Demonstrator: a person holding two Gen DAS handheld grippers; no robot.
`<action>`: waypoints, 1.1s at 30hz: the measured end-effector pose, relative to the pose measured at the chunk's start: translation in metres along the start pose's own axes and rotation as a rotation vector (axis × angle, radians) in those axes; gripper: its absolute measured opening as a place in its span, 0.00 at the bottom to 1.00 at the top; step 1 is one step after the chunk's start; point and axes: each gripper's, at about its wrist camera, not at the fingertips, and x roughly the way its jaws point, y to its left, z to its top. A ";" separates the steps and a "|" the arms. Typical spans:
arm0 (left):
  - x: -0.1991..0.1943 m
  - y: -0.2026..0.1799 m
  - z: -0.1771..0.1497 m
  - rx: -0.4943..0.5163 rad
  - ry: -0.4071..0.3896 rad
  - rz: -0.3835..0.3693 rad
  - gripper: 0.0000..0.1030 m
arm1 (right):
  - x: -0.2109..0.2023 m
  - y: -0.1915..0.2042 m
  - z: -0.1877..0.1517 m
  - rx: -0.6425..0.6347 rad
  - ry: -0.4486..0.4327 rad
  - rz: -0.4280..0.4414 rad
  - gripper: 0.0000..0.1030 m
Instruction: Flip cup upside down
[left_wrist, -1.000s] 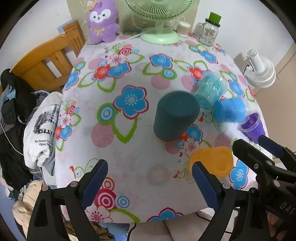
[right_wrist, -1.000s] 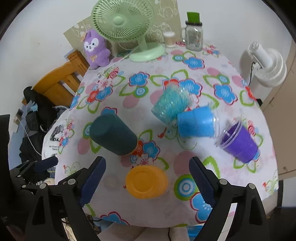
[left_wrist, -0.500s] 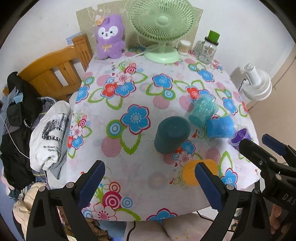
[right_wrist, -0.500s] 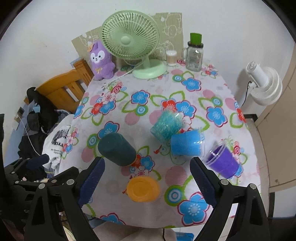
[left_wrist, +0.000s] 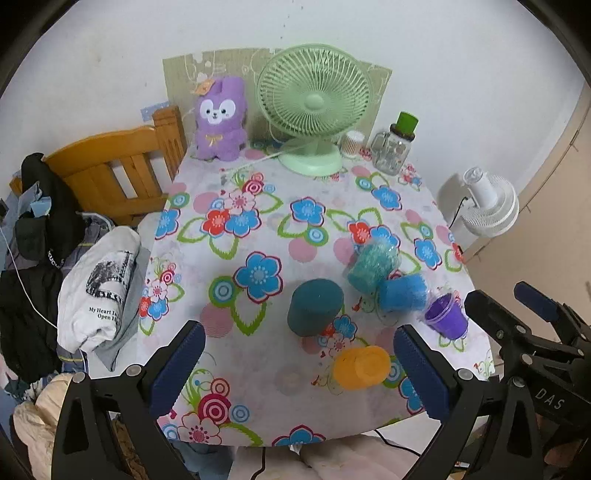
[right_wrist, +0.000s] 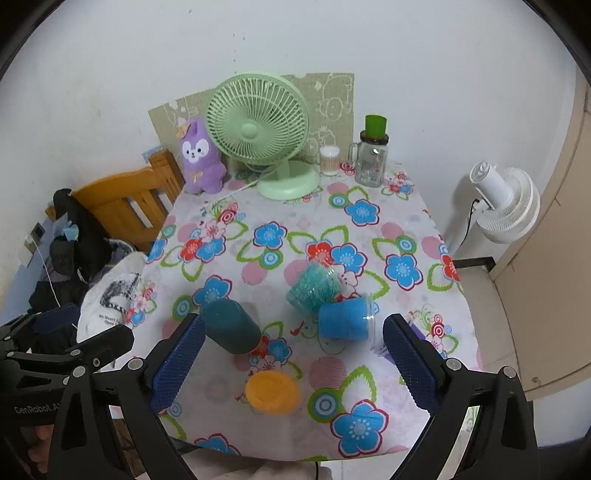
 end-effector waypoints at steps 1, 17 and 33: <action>-0.002 -0.001 0.000 0.002 -0.002 -0.001 1.00 | -0.002 0.000 0.000 0.002 -0.003 -0.001 0.95; -0.022 -0.014 0.000 0.018 -0.049 0.005 1.00 | -0.025 -0.006 -0.001 0.003 -0.058 -0.040 0.96; -0.023 -0.018 0.002 0.028 -0.063 0.014 1.00 | -0.025 -0.007 -0.001 0.007 -0.060 -0.064 0.96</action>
